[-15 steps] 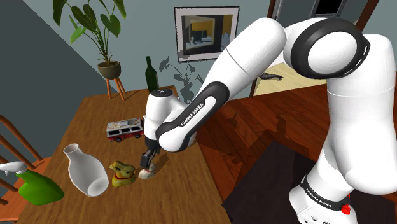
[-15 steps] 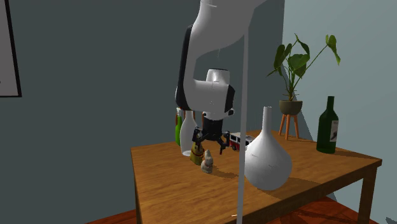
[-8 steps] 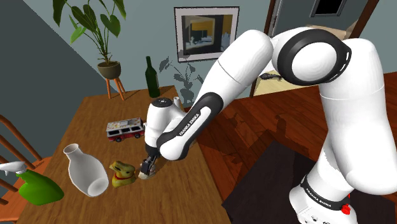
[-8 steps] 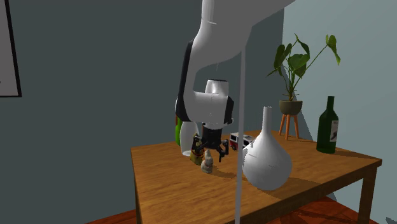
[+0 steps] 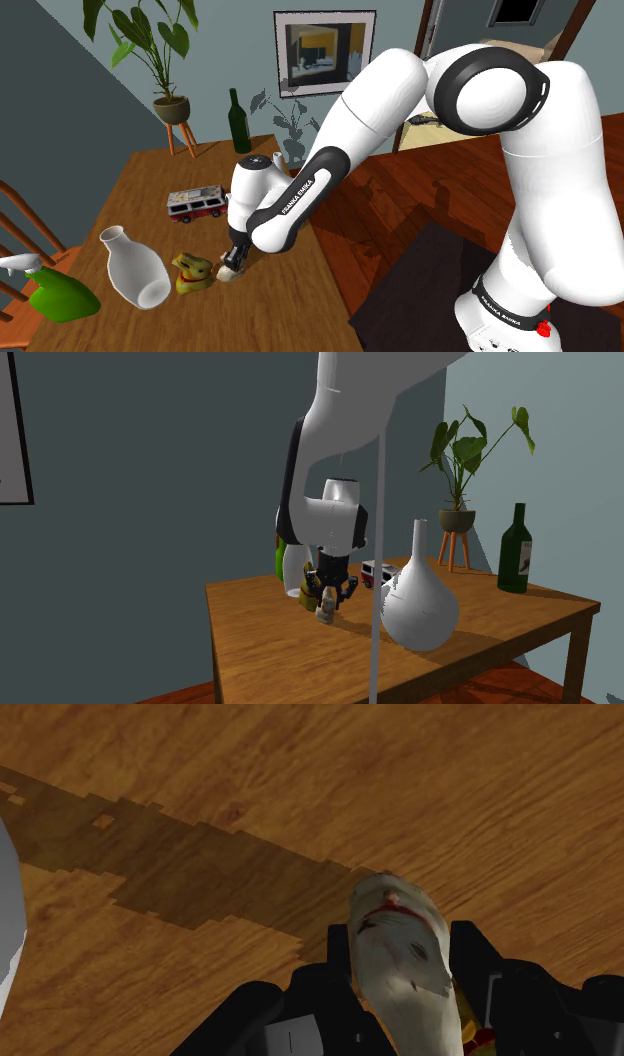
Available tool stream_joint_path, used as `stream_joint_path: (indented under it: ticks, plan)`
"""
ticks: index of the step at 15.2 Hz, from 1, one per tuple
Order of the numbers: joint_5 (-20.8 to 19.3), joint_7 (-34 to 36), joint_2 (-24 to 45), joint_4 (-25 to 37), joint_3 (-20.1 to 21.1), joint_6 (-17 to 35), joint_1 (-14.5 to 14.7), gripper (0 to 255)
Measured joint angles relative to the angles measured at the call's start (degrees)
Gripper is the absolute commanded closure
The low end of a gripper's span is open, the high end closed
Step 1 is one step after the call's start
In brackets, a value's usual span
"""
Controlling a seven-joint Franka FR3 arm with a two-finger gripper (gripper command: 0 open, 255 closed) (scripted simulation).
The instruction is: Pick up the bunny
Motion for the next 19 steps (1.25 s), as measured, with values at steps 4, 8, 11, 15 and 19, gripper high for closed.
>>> stream_joint_path:
  ticks: [4, 8, 11, 15, 19]
  plan:
    - [0.1, 0.0, -0.3, -0.1, 0.1, -0.3, 0.0, 255]
    - [0.4, -0.1, -2.1, 0.0, 0.5, -2.4, -0.3, 255]
    - [0.9, -0.2, -4.3, -0.4, 0.9, -4.1, -0.7, 255]
    - [1.4, -0.3, -6.3, 0.0, 1.3, -6.5, -1.0, 255]
    - [1.9, -0.5, -8.4, 0.0, 1.7, -8.6, -1.3, 255]
